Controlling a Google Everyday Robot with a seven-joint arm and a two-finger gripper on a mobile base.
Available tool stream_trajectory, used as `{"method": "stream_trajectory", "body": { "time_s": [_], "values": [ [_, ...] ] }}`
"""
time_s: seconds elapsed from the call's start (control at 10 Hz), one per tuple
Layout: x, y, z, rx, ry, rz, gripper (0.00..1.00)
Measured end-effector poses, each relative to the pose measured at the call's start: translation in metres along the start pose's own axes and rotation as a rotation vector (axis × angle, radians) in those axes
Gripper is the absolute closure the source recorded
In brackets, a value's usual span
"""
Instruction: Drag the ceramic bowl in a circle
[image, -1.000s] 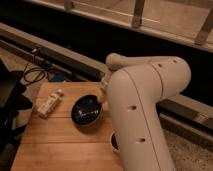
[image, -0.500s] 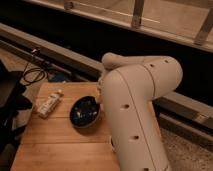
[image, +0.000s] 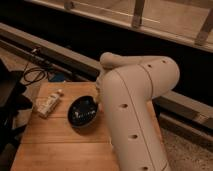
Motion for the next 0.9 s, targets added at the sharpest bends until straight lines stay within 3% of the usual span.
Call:
{"method": "stream_trajectory", "body": {
  "time_s": [0.1, 0.2, 0.3, 0.7, 0.9],
  "values": [
    [0.001, 0.003, 0.005, -0.027, -0.001, -0.009, 1.0],
    [0.0, 0.013, 0.018, -0.091, -0.007, -0.02, 1.0],
    [-0.003, 0.021, 0.023, -0.115, -0.018, -0.019, 1.0],
    [-0.008, 0.013, 0.002, -0.108, -0.101, 0.022, 1.0],
    [0.003, -0.02, -0.022, -0.088, -0.151, 0.075, 1.0]
  ]
}}
